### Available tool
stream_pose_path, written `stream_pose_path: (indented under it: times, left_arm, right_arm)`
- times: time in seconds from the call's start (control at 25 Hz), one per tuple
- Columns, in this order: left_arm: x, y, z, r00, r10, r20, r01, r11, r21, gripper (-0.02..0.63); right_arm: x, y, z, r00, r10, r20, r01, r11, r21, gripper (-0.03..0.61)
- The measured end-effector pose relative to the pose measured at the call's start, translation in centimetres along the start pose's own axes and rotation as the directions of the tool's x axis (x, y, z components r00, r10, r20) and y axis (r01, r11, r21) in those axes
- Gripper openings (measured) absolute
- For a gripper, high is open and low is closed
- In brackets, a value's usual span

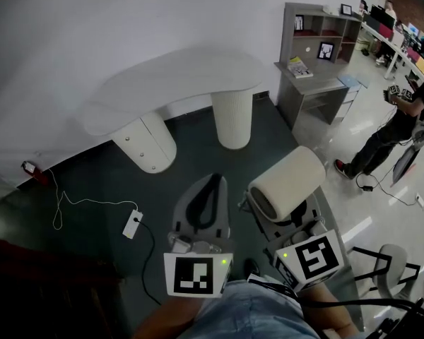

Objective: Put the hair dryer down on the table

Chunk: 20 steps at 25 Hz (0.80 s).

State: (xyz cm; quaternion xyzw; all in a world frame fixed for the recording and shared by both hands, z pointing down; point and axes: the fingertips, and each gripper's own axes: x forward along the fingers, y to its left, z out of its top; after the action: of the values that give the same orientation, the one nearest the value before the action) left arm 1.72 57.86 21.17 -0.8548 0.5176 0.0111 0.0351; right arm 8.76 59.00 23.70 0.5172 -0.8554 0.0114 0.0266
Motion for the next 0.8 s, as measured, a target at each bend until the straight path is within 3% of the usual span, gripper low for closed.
stream_pose_path:
  times: [0.52, 0.8]
  left_arm:
    - [4.9, -2.1, -1.2, 0.999, 0.034, -0.012, -0.034, 0.999, 0.014, 0.017]
    - [8.3, -0.1, -2.8, 0.997, 0.058, -0.048, -0.057, 0.998, 0.007, 0.017]
  right_arm:
    - [1.4, -5.4, -1.0, 0.999, 0.034, -0.002, -0.034, 0.999, 0.04, 0.219]
    - [5.2, -7.5, -1.4, 0.998, 0.054, -0.023, -0.054, 0.998, 0.019, 0.219]
